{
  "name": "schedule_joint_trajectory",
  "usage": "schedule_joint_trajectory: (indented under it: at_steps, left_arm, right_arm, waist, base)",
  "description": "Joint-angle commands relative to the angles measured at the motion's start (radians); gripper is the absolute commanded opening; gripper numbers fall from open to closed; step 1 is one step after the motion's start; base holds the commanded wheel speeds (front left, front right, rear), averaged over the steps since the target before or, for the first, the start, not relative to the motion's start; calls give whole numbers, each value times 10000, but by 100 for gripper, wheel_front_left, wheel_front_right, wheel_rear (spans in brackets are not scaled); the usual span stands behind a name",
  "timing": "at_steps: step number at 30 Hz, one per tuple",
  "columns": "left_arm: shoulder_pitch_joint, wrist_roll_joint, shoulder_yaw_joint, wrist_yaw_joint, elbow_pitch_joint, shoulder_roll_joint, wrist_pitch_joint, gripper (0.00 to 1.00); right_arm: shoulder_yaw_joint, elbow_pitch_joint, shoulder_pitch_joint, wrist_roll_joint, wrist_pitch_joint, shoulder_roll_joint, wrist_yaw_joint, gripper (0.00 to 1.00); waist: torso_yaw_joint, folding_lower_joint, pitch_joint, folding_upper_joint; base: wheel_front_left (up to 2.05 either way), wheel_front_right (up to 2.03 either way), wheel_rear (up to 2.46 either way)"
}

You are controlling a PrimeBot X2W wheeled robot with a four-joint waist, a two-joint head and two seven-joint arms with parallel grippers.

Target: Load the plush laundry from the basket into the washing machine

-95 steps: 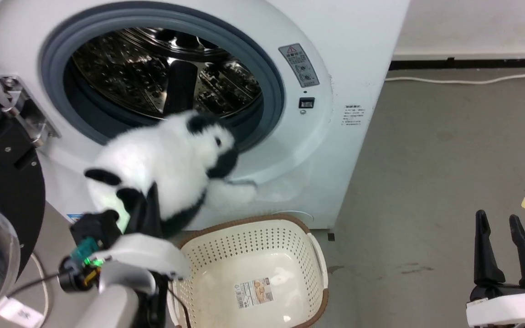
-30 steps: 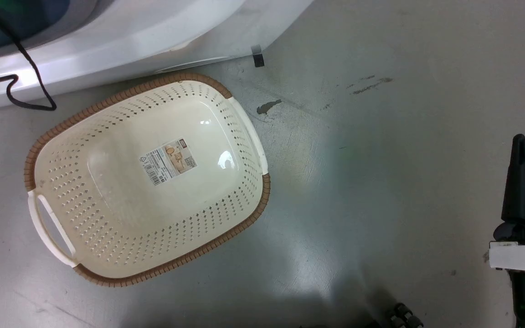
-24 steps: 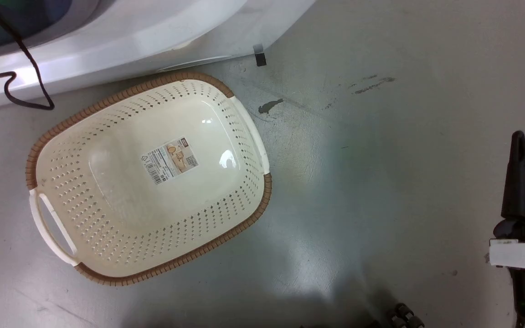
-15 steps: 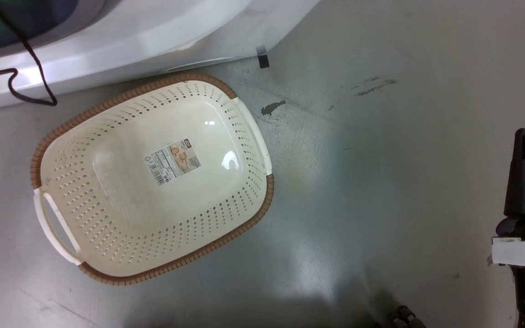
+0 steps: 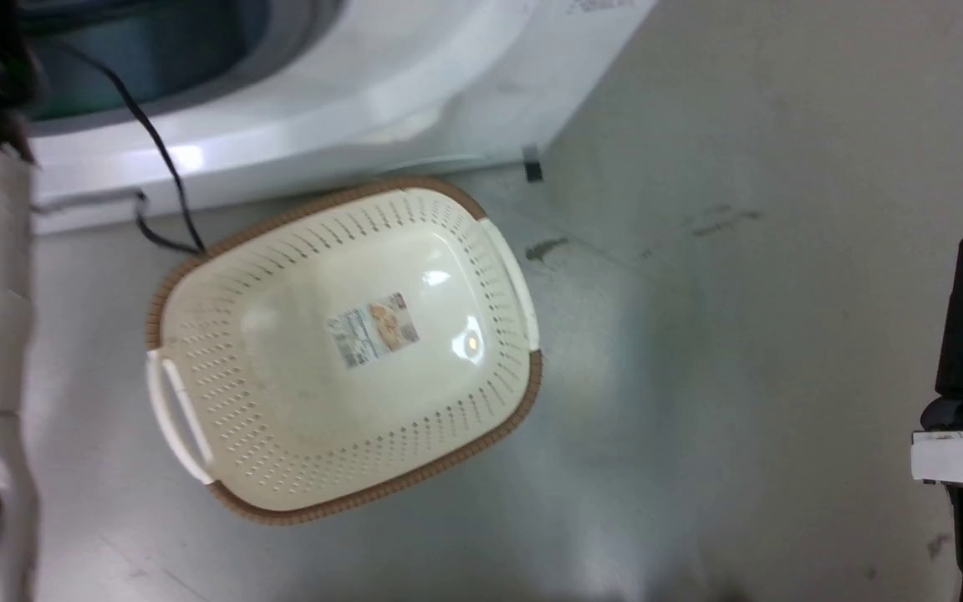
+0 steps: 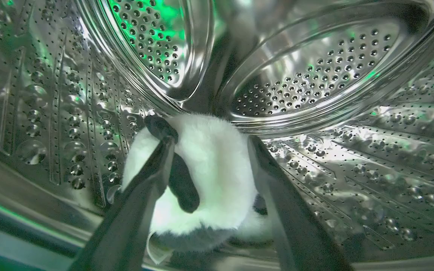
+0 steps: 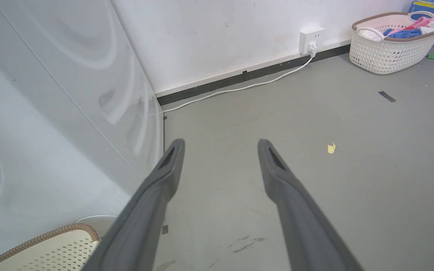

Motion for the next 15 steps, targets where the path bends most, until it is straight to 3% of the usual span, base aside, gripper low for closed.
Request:
schedule_joint_trajectory:
  at_steps: [1,15]
  left_arm:
    - [434,-86,-35,-140,114,-143,-268,100]
    - [2658,-337,-452,-757,534,-1223,-1471,100]
  right_arm:
    - [-6,-71,36,-93,50,-42,-7,100]
    - [172,99,628,-370,392,235,-7,100]
  waist:
    - [347,0,-471,0]
    - [1157,0,-2612,0]
  base:
    - [0,0,0]
    - [0,0,0]
